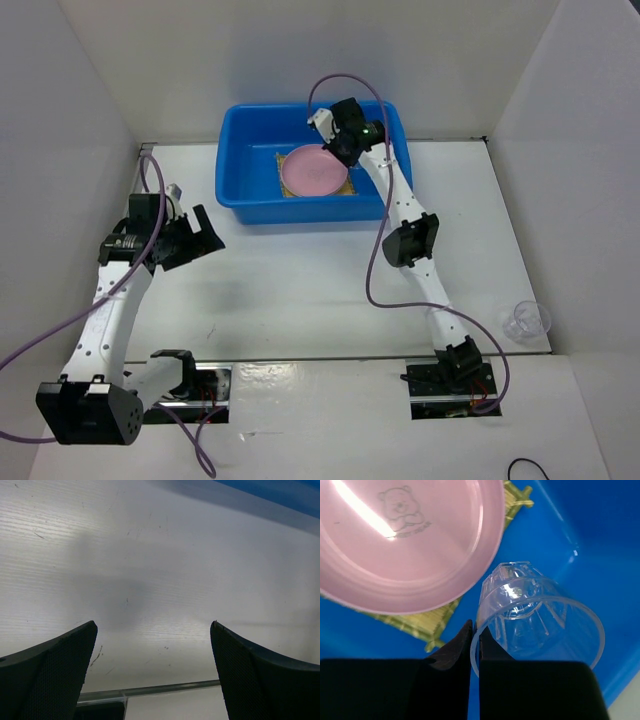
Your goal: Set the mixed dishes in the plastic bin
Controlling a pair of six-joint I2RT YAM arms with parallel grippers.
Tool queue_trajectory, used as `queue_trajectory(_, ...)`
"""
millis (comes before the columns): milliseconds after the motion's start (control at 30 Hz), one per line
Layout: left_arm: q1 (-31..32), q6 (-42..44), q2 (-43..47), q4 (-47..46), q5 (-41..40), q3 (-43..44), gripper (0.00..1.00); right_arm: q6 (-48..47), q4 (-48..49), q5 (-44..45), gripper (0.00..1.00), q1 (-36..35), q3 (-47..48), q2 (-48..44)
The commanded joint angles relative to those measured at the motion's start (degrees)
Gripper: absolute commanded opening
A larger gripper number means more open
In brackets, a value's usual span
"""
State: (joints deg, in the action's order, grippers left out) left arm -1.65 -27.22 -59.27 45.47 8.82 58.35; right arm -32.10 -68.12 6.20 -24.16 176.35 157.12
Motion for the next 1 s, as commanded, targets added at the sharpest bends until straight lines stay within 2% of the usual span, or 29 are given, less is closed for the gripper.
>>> queue_trajectory(0,0.2,-0.2,-2.1,-0.5,-0.2,-0.6,1.0,-3.5,8.3,5.1,0.0,1.4,3.5,2.6)
queue_trajectory(333,0.2,-1.4,-3.1,-0.5,-1.4,-0.6,1.0,-6.6,18.2,8.4,0.0,4.9,3.5,9.2)
queue_trajectory(400,0.2,-1.4,-3.1,-0.5,-2.0,-0.6,1.0,-4.7,18.7,5.6,0.06,5.4,3.5,8.6)
queue_trajectory(567,0.2,-1.4,-2.6,-0.5,-2.0,-0.6,1.0,-2.1,18.7,1.6,0.32,5.4,3.5,6.5)
queue_trajectory(600,0.2,-1.4,-2.6,-0.5,-2.6,-0.6,1.0,-1.6,18.7,1.6,0.49,5.4,3.5,5.5)
queue_trajectory(700,0.2,-2.0,-2.6,-0.5,-2.6,-0.6,1.0,1.3,19.3,2.2,0.72,6.0,3.5,1.7)
queue_trajectory(733,0.2,-2.0,-2.6,-0.5,-2.6,-0.6,1.0,2.2,19.3,2.2,0.84,6.7,3.5,0.4)
queue_trajectory(833,0.2,-2.0,-2.6,-0.5,-2.6,-0.6,1.0,6.2,18.6,1.2,0.97,8.2,3.5,-6.3)
queue_trajectory(967,0.2,-2.0,-1.3,-0.5,-3.1,-0.6,1.0,11.4,11.4,-4.7,0.98,11.5,3.5,-14.7)
